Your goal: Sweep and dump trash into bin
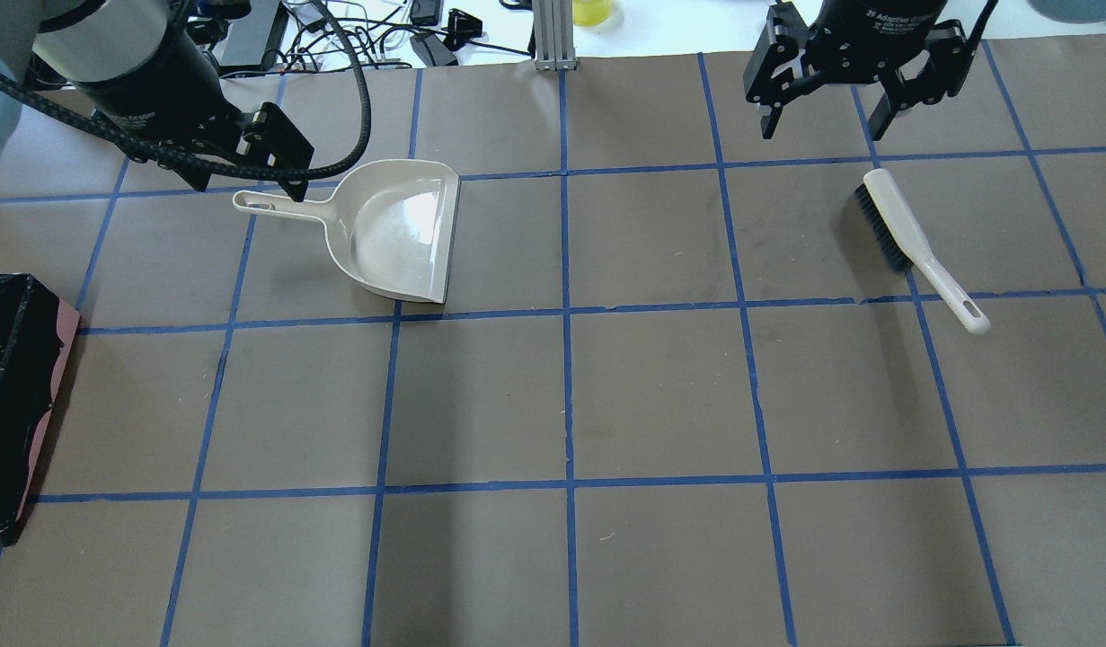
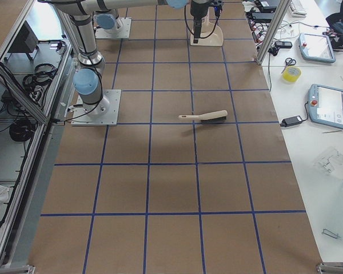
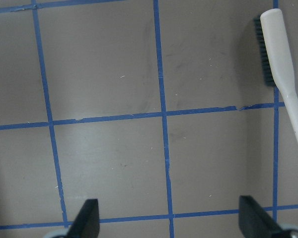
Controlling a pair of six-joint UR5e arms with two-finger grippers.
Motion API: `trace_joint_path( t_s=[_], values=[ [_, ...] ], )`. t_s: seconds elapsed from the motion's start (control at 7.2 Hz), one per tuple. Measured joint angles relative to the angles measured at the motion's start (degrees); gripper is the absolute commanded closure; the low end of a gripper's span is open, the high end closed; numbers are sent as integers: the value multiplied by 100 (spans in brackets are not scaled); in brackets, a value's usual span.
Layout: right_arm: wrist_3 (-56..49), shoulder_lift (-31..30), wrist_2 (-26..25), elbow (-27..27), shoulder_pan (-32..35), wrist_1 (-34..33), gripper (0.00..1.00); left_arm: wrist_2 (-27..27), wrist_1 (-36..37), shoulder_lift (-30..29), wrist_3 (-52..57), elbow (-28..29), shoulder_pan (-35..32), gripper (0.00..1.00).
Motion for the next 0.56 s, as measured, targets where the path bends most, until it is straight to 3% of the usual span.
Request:
trace_joint_path(
  t_s=[0.56],
  values=[
    [0, 0, 0, 0, 3, 0, 1, -2, 8, -2, 56, -19, 3, 0]
  ],
)
